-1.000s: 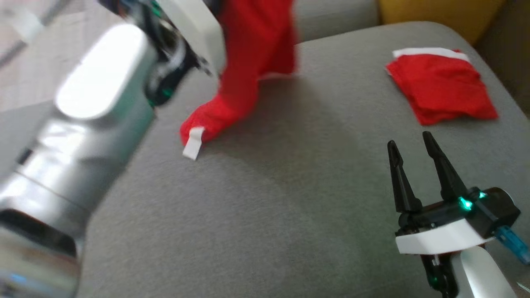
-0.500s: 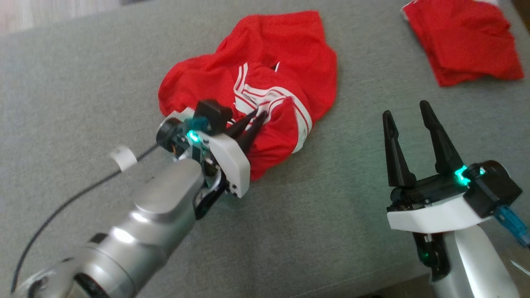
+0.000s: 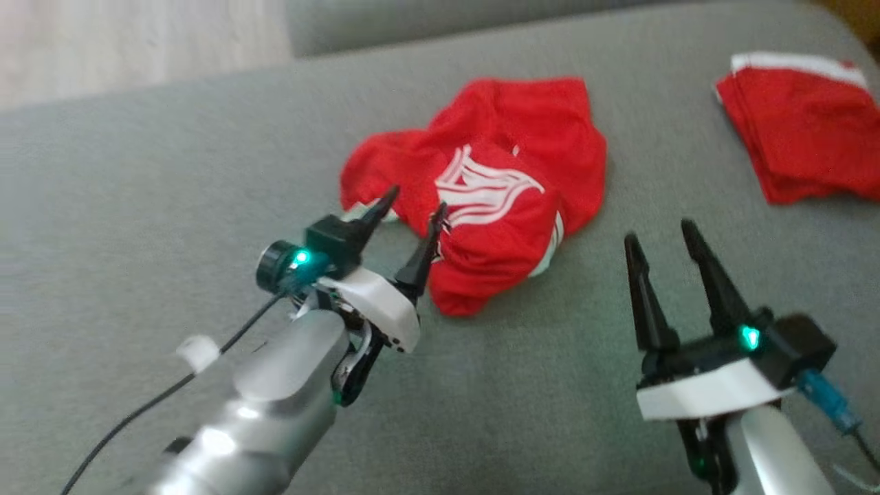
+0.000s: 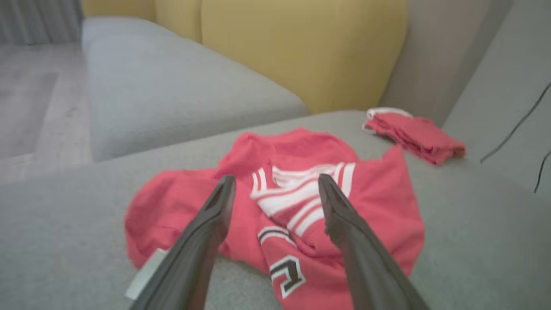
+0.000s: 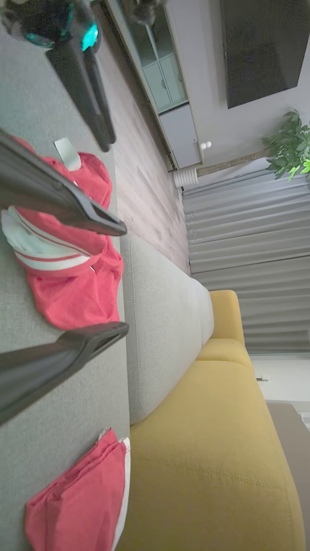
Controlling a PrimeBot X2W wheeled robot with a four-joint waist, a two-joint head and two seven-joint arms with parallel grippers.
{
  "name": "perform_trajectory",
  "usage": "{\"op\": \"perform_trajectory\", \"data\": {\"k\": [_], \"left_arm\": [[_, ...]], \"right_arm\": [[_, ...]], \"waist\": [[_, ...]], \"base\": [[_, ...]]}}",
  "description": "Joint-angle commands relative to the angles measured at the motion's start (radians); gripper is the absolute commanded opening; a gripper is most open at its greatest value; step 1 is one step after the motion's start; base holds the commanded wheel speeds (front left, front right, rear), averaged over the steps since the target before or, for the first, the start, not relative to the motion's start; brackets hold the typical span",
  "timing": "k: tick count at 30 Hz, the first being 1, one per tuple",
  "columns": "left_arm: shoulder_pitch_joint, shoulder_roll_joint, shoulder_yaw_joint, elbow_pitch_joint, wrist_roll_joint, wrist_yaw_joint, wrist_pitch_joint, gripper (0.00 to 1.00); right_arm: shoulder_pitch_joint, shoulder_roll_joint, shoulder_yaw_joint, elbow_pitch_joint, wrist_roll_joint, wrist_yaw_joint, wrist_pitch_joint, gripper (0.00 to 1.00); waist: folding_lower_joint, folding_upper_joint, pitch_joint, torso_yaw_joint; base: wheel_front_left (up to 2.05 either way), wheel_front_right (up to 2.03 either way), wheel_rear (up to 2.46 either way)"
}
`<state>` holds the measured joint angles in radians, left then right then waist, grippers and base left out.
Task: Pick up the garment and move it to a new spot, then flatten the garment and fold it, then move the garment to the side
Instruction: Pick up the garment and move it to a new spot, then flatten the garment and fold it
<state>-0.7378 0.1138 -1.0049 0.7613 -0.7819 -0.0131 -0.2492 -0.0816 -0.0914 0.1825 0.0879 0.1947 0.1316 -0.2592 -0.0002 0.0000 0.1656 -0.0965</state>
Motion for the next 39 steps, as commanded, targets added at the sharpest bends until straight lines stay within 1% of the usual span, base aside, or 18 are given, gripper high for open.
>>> {"op": "perform_trajectory", "data": {"k": [1,4,7,11,13,17,18,19,20,24,27,30,34,39], "left_arm": [[-0.001,0.034,0.076,-0.068,0.016,0.024,-0.011,1.00],[0.107,0.093,0.209,-0.211,0.067,0.091,-0.012,1.00],[0.248,0.138,0.335,-0.355,0.120,0.142,-0.012,1.00],[0.452,0.168,0.485,-0.524,0.199,0.190,-0.012,1.00],[0.551,0.172,0.537,-0.589,0.249,0.200,-0.012,1.00],[0.722,0.163,0.631,-0.685,0.357,0.197,-0.012,1.00],[0.755,0.153,0.655,-0.705,0.385,0.197,-0.012,1.00],[0.815,0.126,0.697,-0.742,0.429,0.192,-0.012,1.00],[0.815,0.126,0.697,-0.742,0.429,0.192,-0.012,1.00],[0.902,0.067,0.755,-0.775,0.499,0.146,-0.012,1.00],[0.937,0.027,0.794,-0.776,0.533,0.113,-0.013,1.00],[0.955,0.001,0.825,-0.775,0.566,0.083,-0.013,1.00],[0.966,-0.019,0.855,-0.772,0.601,0.050,-0.013,1.00],[0.967,-0.037,0.887,-0.771,0.627,0.020,-0.013,1.00]], "right_arm": [[0.007,0.007,0.016,-0.021,-0.002,-0.001,-0.003,1.00],[0.034,0.009,0.006,-0.007,-0.005,-0.001,-0.003,1.00],[0.055,0.012,-0.019,-0.004,-0.011,-0.001,-0.003,1.00],[0.084,0.020,-0.057,-0.004,-0.023,-0.001,-0.003,1.00],[0.102,0.024,-0.075,-0.004,-0.028,-0.001,-0.003,1.00],[0.139,0.032,-0.106,-0.009,-0.050,-0.001,-0.003,1.00],[0.148,0.034,-0.110,-0.011,-0.058,-0.001,-0.003,1.00],[0.171,0.036,-0.116,-0.009,-0.068,-0.001,-0.003,1.00],[0.171,0.036,-0.116,-0.009,-0.068,-0.001,-0.003,1.00],[0.215,0.039,-0.121,-0.001,-0.065,-0.001,-0.003,1.00],[0.231,0.040,-0.117,0.000,-0.063,-0.001,-0.003,1.00],[0.235,0.041,-0.110,0.003,-0.055,-0.001,-0.003,1.00],[0.230,0.041,-0.101,0.006,-0.051,-0.001,-0.003,1.00],[0.226,0.041,-0.095,0.010,-0.051,-0.001,-0.003,1.00]], "waist": [[0.0002,0.0000,-0.099,0.059],[0.0002,0.0000,-0.157,0.082],[0.0002,0.0000,-0.190,0.103],[0.0002,0.0000,-0.225,0.126],[0.0002,0.0000,-0.238,0.135],[0.0002,0.0000,-0.251,0.147],[0.0002,0.0000,-0.253,0.149],[0.0002,0.0000,-0.255,0.152],[0.0002,0.0000,-0.255,0.152],[0.0002,0.0000,-0.262,0.155],[0.0002,0.0000,-0.266,0.152],[0.0002,0.0000,-0.269,0.146],[0.0002,0.0000,-0.274,0.138],[0.0002,0.0000,-0.277,0.135]], "base": [[0.00,0.00,0.00],[0.00,0.00,0.00],[0.00,0.00,0.00],[0.00,0.00,0.00],[0.00,0.00,0.00],[0.00,0.00,0.00],[0.00,0.00,0.00],[0.00,0.00,0.00],[0.00,0.00,0.00],[0.00,0.00,0.00],[0.00,0.00,0.00],[0.00,0.00,0.00],[0.00,0.00,0.00],[0.00,0.00,0.00]]}}
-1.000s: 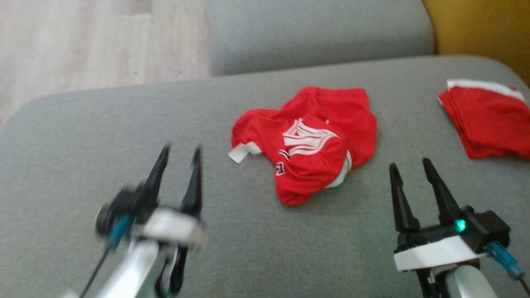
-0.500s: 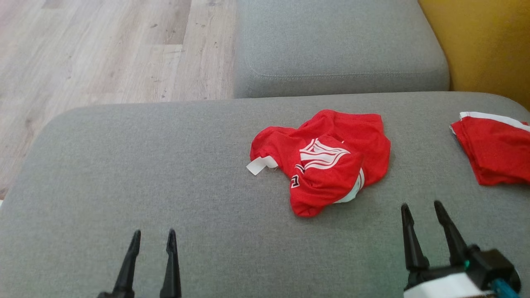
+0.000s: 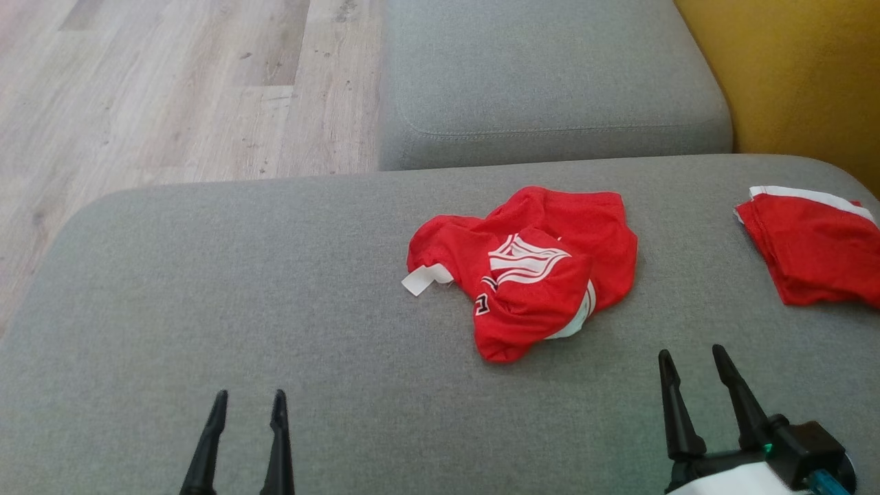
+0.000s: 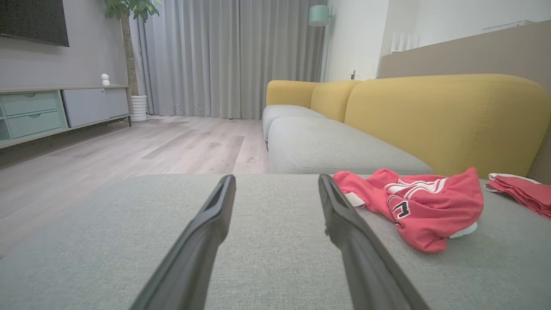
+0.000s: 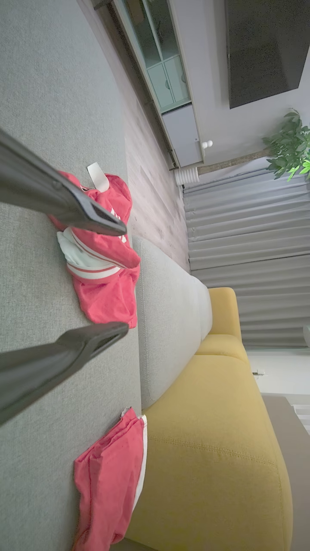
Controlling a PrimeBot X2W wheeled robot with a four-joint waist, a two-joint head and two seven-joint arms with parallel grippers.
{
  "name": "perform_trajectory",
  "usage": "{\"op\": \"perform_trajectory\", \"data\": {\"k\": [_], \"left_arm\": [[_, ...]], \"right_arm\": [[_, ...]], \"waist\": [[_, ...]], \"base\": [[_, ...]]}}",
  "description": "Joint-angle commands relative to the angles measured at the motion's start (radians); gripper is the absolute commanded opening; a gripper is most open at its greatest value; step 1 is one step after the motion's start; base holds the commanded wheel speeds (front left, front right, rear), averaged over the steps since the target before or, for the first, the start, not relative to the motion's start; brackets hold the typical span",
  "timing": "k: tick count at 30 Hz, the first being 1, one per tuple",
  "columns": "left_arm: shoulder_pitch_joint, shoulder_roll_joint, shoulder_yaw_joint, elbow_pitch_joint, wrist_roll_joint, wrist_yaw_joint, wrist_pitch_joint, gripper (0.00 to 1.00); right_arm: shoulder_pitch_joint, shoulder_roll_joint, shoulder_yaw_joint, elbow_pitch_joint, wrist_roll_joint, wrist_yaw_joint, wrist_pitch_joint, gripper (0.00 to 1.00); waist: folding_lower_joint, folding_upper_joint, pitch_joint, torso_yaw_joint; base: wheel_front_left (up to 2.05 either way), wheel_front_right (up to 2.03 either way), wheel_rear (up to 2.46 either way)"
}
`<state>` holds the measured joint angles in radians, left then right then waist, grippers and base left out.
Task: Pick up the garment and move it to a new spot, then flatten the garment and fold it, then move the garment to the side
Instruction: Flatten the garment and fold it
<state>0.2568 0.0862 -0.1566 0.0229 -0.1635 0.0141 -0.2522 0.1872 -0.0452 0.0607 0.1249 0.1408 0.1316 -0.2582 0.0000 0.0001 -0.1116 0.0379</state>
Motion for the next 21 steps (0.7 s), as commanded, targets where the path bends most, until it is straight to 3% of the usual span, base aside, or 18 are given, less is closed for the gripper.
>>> {"op": "perform_trajectory", "data": {"k": [1,21], "left_arm": [[-0.028,-0.012,0.042,-0.031,0.012,-0.013,-0.009,1.00],[-0.070,-0.035,0.024,0.005,0.041,-0.072,-0.010,1.00]], "right_arm": [[-0.042,-0.005,0.028,-0.026,0.003,-0.001,-0.004,1.00],[-0.047,-0.005,0.048,-0.036,-0.004,-0.001,-0.004,1.00]], "waist": [[0.0000,-0.0001,0.000,0.000],[0.0000,-0.0001,0.053,-0.019]], "base": [[0.00,0.00,0.00],[0.00,0.00,0.00]]}}
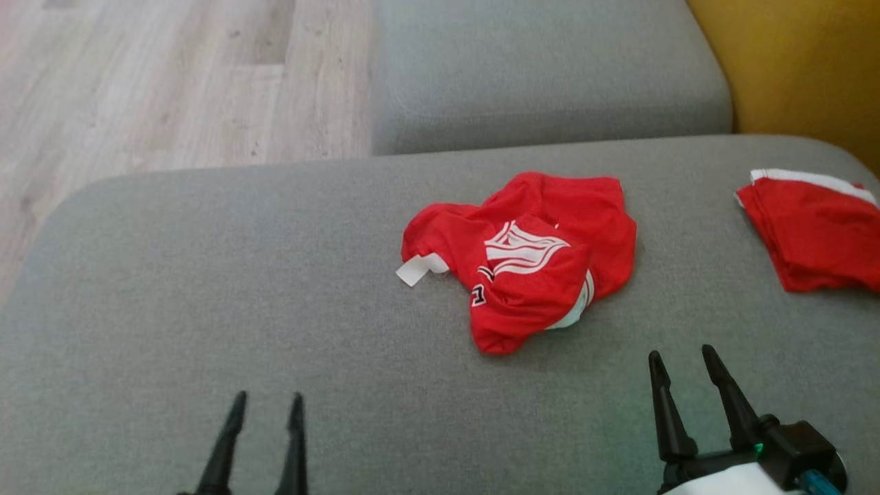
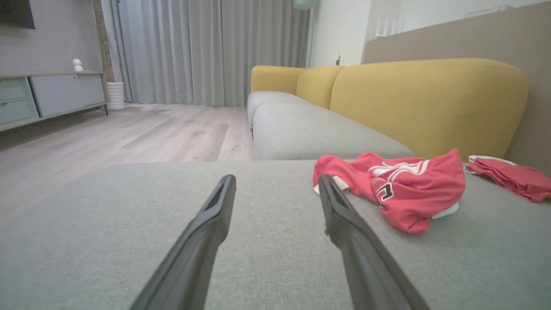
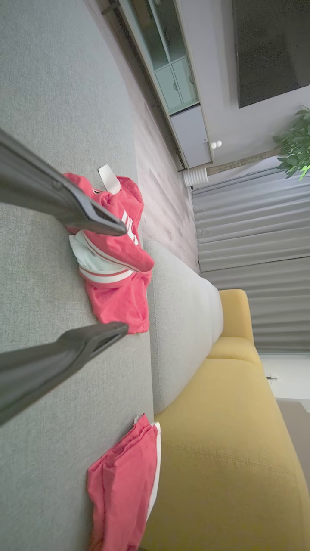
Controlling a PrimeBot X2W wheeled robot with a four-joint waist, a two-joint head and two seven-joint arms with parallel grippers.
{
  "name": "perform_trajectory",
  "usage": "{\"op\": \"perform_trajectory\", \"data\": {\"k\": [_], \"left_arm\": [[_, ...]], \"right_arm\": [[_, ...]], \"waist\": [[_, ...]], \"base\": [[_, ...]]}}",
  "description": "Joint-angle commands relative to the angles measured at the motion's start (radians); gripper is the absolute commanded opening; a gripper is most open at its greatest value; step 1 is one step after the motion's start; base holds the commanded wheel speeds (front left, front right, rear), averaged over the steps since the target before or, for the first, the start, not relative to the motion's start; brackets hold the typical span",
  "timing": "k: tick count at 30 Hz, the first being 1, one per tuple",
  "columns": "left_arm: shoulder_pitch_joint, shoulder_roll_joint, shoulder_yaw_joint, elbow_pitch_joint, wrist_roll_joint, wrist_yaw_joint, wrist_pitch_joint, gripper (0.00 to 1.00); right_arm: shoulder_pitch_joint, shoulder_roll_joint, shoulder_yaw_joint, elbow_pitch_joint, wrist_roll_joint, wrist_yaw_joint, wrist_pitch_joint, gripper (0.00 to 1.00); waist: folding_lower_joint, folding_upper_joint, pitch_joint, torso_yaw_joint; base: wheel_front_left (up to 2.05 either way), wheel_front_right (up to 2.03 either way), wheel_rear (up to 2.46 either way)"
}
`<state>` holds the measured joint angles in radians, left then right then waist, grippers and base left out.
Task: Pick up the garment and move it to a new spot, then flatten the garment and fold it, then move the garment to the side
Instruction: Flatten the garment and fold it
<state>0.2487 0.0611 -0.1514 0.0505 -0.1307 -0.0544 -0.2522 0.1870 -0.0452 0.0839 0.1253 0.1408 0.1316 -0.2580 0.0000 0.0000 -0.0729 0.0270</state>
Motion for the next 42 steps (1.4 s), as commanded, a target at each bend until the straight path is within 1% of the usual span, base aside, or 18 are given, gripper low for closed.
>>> {"op": "perform_trajectory", "data": {"k": [1,4,7,10,13,15,18,21,25,29,33,34,35,39,42], "left_arm": [[-0.079,-0.010,0.009,-0.012,0.012,-0.010,-0.010,1.00],[-0.127,-0.010,-0.014,0.014,0.023,-0.023,-0.010,1.00],[-0.222,-0.010,-0.060,0.066,0.034,-0.043,-0.010,1.00],[-0.359,-0.010,-0.132,0.142,0.041,-0.061,0.001,1.00],[-0.530,-0.010,-0.235,0.207,0.047,-0.072,0.052,1.00],[-0.647,-0.011,-0.327,0.241,0.023,-0.075,0.099,1.00],[-0.820,-0.011,-0.490,0.278,-0.055,-0.076,0.173,1.00],[-0.965,-0.011,-0.604,0.318,-0.141,-0.076,0.242,1.00],[-1.096,-0.011,-0.696,0.405,-0.193,-0.074,0.316,1.00],[-1.156,-0.011,-0.756,0.489,-0.239,-0.069,0.391,1.00],[-1.197,-0.011,-0.802,0.539,-0.264,-0.071,0.395,1.00],[-1.204,-0.011,-0.812,0.549,-0.273,-0.071,0.394,0.47],[-1.211,-0.011,-0.820,0.555,-0.282,-0.072,0.387,0.00],[-1.238,-0.011,-0.846,0.576,-0.316,-0.074,0.355,0.00],[-1.258,-0.011,-0.854,0.571,-0.352,-0.075,0.311,0.00]], "right_arm": [[-0.048,-0.005,0.027,-0.038,-0.005,-0.001,-0.004,1.00],[-0.053,-0.006,0.034,-0.041,-0.010,-0.001,-0.004,1.00],[-0.067,-0.017,0.040,-0.045,-0.013,-0.001,-0.004,1.00],[-0.098,-0.025,0.037,-0.059,-0.016,-0.001,-0.004,1.00],[-0.136,-0.027,0.032,-0.074,-0.019,-0.001,-0.004,1.00],[-0.160,-0.027,0.028,-0.082,-0.022,-0.001,-0.004,1.00],[-0.195,-0.028,0.032,-0.092,-0.024,-0.001,-0.004,1.00],[-0.225,-0.026,0.036,-0.097,-0.024,-0.001,-0.004,1.00],[-0.257,-0.021,0.042,-0.103,-0.020,-0.001,-0.004,1.00],[-0.274,-0.017,0.038,-0.108,-0.017,-0.001,-0.004,1.00],[-0.285,-0.013,0.030,-0.110,-0.017,-0.001,-0.004,1.00],[-0.287,-0.012,0.028,-0.110,-0.017,-0.001,-0.004,1.00],[-0.289,-0.011,0.028,-0.110,-0.017,-0.001,-0.004,1.00],[-0.301,-0.008,0.034,-0.104,-0.014,-0.001,-0.004,1.00],[-0.309,-0.007,0.042,-0.098,-0.009,-0.001,-0.004,1.00]], "waist": [[0.0000,0.0000,0.025,-0.012],[0.0000,0.0000,0.048,-0.023],[0.0000,0.0000,0.094,-0.047],[0.0000,0.0000,0.169,-0.070],[0.0000,0.0000,0.248,-0.087],[0.0000,0.0000,0.296,-0.095],[0.0000,0.0000,0.362,-0.111],[0.0000,0.0000,0.414,-0.127],[0.0000,0.0000,0.463,-0.151],[0.0000,0.0000,0.496,-0.165],[0.0000,0.0000,0.515,-0.168],[0.0000,0.0000,0.517,-0.168],[0.0000,0.0000,0.519,-0.169],[0.0000,0.0000,0.514,-0.172],[0.0000,0.0000,0.496,-0.184]], "base": [[0.00,0.00,0.00],[0.00,0.00,0.00],[0.00,0.00,0.00],[0.00,0.00,0.00],[0.00,0.00,0.00],[0.00,0.00,0.00],[0.00,0.00,0.00],[0.00,0.00,0.00],[0.00,0.00,0.00],[0.00,0.00,0.00],[0.00,0.00,0.00],[0.00,0.00,0.00],[0.00,0.00,0.00],[0.00,0.00,0.00],[0.00,0.00,0.00]]}}
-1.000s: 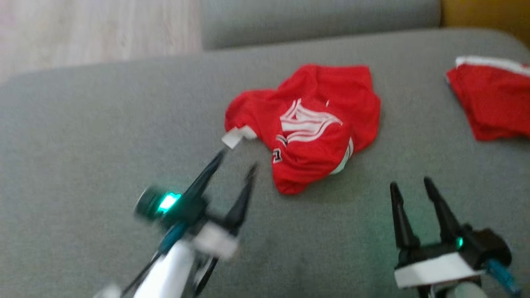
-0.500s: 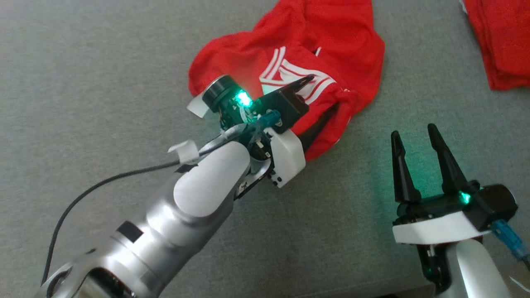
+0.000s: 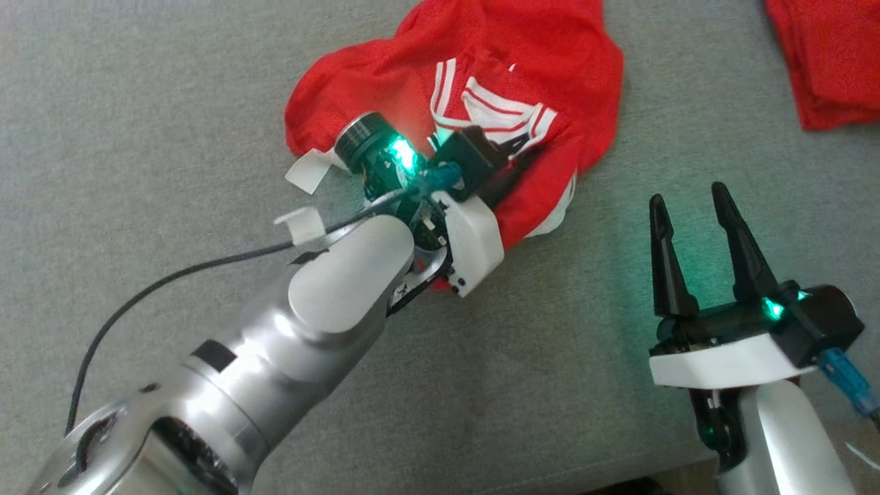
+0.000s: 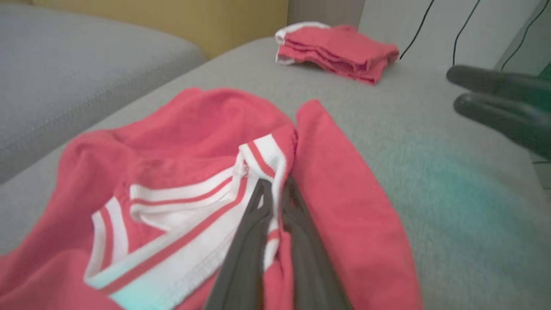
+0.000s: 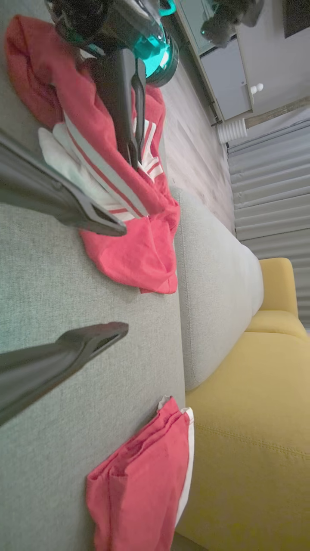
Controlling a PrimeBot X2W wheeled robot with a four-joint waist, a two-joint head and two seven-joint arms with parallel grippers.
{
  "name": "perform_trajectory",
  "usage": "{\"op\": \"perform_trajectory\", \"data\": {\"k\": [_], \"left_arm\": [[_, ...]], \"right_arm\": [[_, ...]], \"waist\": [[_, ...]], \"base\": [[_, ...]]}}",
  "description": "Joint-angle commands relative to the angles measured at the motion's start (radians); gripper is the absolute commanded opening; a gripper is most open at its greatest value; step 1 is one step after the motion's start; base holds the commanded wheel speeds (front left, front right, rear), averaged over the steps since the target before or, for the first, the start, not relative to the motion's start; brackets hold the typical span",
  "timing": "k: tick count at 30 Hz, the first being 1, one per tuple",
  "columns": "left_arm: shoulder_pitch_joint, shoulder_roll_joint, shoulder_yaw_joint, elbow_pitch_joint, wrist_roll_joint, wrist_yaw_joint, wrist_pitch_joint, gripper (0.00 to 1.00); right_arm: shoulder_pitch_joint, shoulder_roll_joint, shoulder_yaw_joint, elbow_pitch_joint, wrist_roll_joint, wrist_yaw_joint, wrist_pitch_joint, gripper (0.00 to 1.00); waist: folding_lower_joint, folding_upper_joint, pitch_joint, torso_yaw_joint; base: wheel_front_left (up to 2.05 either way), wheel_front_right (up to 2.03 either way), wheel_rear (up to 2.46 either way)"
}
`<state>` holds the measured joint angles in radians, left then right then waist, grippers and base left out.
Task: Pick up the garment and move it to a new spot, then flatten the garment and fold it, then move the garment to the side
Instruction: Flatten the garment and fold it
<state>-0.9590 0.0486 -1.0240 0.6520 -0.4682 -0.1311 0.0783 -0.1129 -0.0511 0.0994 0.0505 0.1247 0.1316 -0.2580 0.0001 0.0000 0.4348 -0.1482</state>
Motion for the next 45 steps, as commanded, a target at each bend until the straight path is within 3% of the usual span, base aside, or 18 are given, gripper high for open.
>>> {"op": "perform_trajectory", "data": {"k": [1,6,13,17,21,25,31,35,40,41,42,43,45], "left_arm": [[-0.058,0.002,0.020,-0.036,-0.036,0.002,-0.032,0.00],[-0.129,0.002,0.053,-0.070,-0.133,0.001,-0.084,0.00],[-0.433,0.002,0.188,-0.080,-0.261,0.001,-0.131,0.00],[-0.573,0.014,0.280,-0.032,-0.277,0.015,-0.193,0.00],[-0.592,0.028,0.358,0.025,-0.325,0.038,-0.238,0.00],[-0.444,0.054,0.396,0.067,-0.390,0.048,-0.257,0.00],[-0.026,0.112,0.451,0.063,-0.485,0.065,-0.318,0.00],[0.250,0.120,0.524,-0.008,-0.516,0.086,-0.338,0.00],[0.542,0.081,0.668,-0.190,-0.457,0.093,-0.340,0.00],[0.594,0.070,0.690,-0.221,-0.441,0.094,-0.340,0.12],[0.641,0.060,0.710,-0.250,-0.423,0.098,-0.340,0.47],[0.684,0.052,0.730,-0.278,-0.405,0.104,-0.340,1.00],[0.760,0.040,0.763,-0.327,-0.367,0.122,-0.340,1.00]], "right_arm": [[-0.011,0.000,0.029,-0.022,0.010,-0.001,-0.004,1.00],[-0.014,0.000,0.041,-0.013,0.033,-0.001,-0.004,1.00],[0.015,0.001,0.054,0.003,0.070,-0.001,-0.004,1.00],[0.035,0.001,0.049,0.009,0.074,-0.001,-0.004,1.00],[0.049,0.001,0.031,0.004,0.072,-0.001,-0.004,1.00],[0.056,0.001,0.015,-0.003,0.062,-0.001,-0.004,1.00],[0.065,0.001,0.000,-0.008,0.044,-0.001,-0.004,1.00],[0.073,0.001,-0.012,-0.009,0.028,-0.001,-0.004,1.00],[0.085,0.001,-0.015,-0.010,0.012,-0.001,-0.004,1.00],[0.088,0.001,-0.017,-0.010,0.010,-0.001,-0.004,1.00],[0.092,0.001,-0.019,-0.010,0.009,-0.001,-0.004,1.00],[0.097,0.001,-0.018,-0.009,0.007,-0.001,-0.004,1.00],[0.106,0.001,-0.018,-0.008,0.004,-0.001,-0.004,1.00]], "waist": [[-0.0001,0.0000,-0.018,-0.015],[-0.0001,0.0000,-0.049,-0.045],[-0.0001,0.0000,-0.113,-0.100],[-0.0001,0.0000,-0.145,-0.105],[-0.0001,0.0000,-0.160,-0.085],[-0.0001,0.0000,-0.164,-0.044],[-0.0001,0.0000,-0.168,0.008],[-0.0001,0.0000,-0.175,0.041],[-0.0001,0.0000,-0.191,0.085],[-0.0001,0.0000,-0.195,0.094],[-0.0001,0.0000,-0.200,0.104],[-0.0001,0.0000,-0.205,0.113],[-0.0001,0.0000,-0.214,0.128]], "base": [[0.00,0.00,0.00],[0.00,0.00,0.00],[0.00,0.00,0.00],[0.00,0.00,0.00],[0.00,0.00,0.00],[0.00,0.00,0.00],[0.00,0.00,0.00],[0.00,0.00,0.00],[0.00,0.00,0.00],[0.00,0.00,0.00],[0.00,0.00,0.00],[0.00,0.00,0.00],[0.00,0.00,0.00]]}}
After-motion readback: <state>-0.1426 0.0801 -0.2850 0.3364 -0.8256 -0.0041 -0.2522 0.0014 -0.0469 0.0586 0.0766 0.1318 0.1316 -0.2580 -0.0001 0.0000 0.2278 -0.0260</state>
